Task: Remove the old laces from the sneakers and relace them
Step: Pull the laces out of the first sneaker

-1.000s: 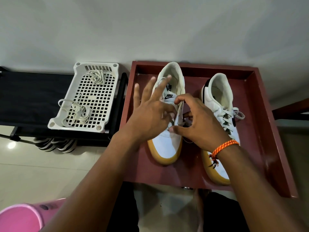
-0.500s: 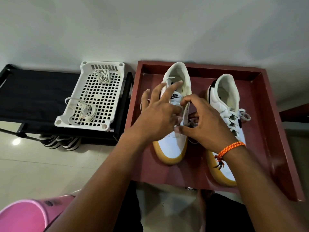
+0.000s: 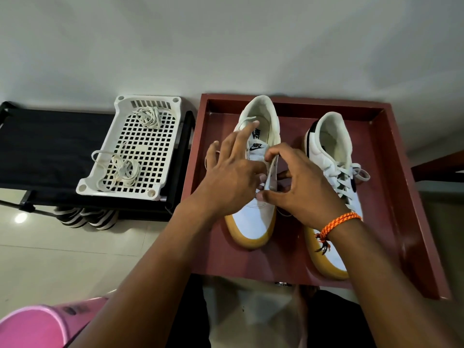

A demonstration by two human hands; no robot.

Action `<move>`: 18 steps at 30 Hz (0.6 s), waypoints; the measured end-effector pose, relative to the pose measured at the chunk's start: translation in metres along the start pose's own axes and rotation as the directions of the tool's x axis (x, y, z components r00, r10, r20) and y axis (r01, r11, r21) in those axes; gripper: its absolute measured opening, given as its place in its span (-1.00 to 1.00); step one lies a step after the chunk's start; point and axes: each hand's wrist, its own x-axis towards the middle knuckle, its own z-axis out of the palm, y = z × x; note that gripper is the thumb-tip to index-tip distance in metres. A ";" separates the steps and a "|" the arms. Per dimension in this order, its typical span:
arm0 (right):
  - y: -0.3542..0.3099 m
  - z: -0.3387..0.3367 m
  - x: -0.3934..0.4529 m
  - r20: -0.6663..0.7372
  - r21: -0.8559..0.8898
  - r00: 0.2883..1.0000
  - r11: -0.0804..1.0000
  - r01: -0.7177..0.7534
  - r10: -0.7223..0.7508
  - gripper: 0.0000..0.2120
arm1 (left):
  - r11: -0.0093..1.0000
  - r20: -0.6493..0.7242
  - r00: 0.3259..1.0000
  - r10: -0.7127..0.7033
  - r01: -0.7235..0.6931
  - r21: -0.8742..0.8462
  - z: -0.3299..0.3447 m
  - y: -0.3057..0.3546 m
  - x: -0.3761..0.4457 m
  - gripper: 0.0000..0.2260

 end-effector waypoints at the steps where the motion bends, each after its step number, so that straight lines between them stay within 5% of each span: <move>1: 0.000 0.000 0.000 0.000 0.003 1.000 1.000 0.000 0.000 -0.35 | 1.000 -0.036 0.999 0.002 -0.002 0.008 -0.001 0.000 0.001 -0.91; 4: 0.001 -0.001 0.000 0.000 -0.013 1.000 1.000 -0.007 0.007 -0.37 | 0.999 -0.230 0.973 -0.034 0.030 -0.018 -0.008 -0.007 0.005 -0.90; 9: 0.000 0.000 0.000 -0.003 -0.014 1.000 1.000 -0.010 0.010 -0.38 | 0.991 -0.357 0.925 -0.131 0.122 -0.048 -0.011 -0.012 0.008 -0.88; 13: 0.000 0.000 0.000 0.002 -0.011 1.000 1.000 -0.013 0.013 -0.39 | 0.964 -0.511 0.818 -0.265 0.226 -0.138 -0.026 -0.029 0.010 -0.81; 16: 0.002 0.001 0.000 -0.009 -0.008 1.000 1.000 -0.014 0.014 -0.37 | 0.982 -0.425 0.886 -0.184 0.143 -0.126 -0.024 -0.028 0.007 -0.83; 18: 0.003 0.001 0.001 -0.008 -0.007 1.000 1.000 -0.008 0.008 -0.37 | 0.998 -0.227 0.973 -0.036 0.022 -0.061 -0.012 -0.012 0.006 -0.84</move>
